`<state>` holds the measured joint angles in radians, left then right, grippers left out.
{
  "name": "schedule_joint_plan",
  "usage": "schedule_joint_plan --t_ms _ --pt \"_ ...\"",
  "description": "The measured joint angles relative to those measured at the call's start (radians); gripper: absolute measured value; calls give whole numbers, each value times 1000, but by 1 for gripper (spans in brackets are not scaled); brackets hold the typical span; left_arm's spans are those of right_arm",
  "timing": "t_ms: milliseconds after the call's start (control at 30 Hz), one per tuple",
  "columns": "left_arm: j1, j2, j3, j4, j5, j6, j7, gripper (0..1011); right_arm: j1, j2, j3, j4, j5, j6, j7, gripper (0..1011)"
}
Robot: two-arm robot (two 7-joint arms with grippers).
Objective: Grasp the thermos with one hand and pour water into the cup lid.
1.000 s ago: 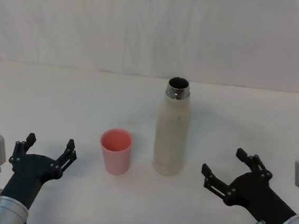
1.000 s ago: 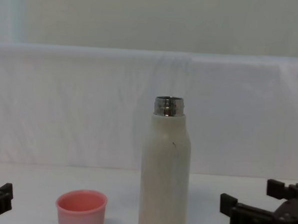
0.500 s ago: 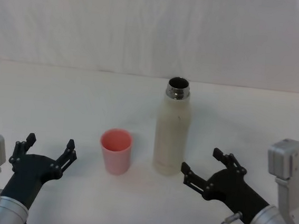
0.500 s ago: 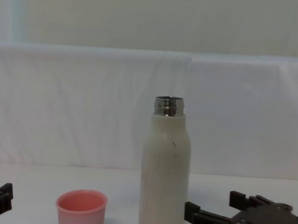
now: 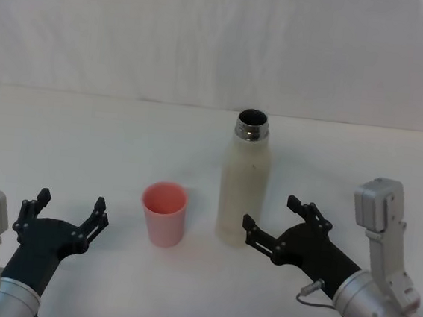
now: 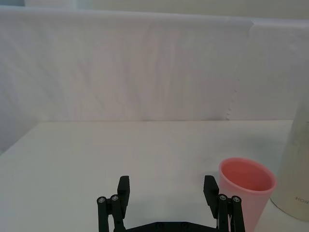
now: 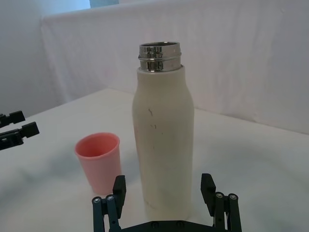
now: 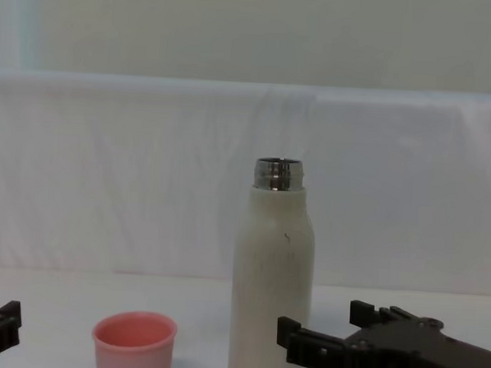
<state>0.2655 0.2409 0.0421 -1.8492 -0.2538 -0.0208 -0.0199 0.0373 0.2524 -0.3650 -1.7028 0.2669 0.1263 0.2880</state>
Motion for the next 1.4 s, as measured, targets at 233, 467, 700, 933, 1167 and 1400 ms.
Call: schedule_joint_plan --t_ms 233,467,700,933,1167,1400 --pt "0 0 0 0 0 0 0 1001 29 -9 -8 24 -2 1 -2 1001" --pt "0 0 0 0 0 0 0 1001 61 -21 -20 46 -4 3 -3 1001" --pt "0 0 0 0 0 0 0 1001 83 -31 -32 64 -12 3 -4 1001" --pt "0 0 0 0 0 0 0 1001 103 -39 -41 81 -24 2 -8 1001" --pt "0 0 0 0 0 0 0 1001 125 -51 -46 104 -33 1 -11 1001" --pt "0 0 0 0 0 0 0 1001 141 -62 -48 128 -38 -5 -11 1001"
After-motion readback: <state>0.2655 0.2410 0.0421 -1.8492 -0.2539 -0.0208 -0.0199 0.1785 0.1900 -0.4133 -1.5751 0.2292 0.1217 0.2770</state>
